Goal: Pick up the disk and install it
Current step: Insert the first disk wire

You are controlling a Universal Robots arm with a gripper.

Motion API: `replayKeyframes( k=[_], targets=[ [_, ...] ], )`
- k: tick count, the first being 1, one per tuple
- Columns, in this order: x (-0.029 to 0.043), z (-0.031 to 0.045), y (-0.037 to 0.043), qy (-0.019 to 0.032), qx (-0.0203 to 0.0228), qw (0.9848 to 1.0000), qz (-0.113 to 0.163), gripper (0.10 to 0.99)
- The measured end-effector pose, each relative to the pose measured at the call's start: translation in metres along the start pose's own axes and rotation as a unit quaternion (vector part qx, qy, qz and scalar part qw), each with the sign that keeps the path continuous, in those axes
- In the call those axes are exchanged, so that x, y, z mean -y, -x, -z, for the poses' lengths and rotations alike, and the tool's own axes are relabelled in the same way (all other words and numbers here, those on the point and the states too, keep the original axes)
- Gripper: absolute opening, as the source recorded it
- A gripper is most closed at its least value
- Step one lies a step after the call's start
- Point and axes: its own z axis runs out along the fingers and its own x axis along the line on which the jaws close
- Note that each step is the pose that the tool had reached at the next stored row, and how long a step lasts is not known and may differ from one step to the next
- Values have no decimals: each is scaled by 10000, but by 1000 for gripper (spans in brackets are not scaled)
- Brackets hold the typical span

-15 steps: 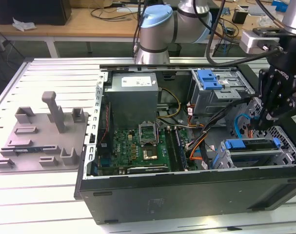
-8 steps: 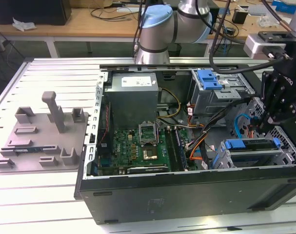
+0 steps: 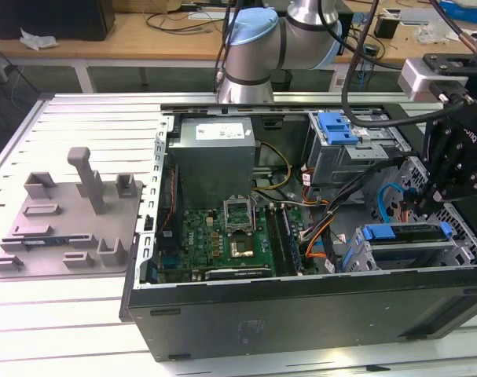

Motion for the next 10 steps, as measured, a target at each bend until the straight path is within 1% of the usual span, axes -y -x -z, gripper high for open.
replayKeyframes(
  k=[3, 10],
  targets=[
    [9, -1, -12, 6, 36, 10000, 15, 165],
    [12, -1, -25, 9, 40, 9999, 136, 165]
  ],
)
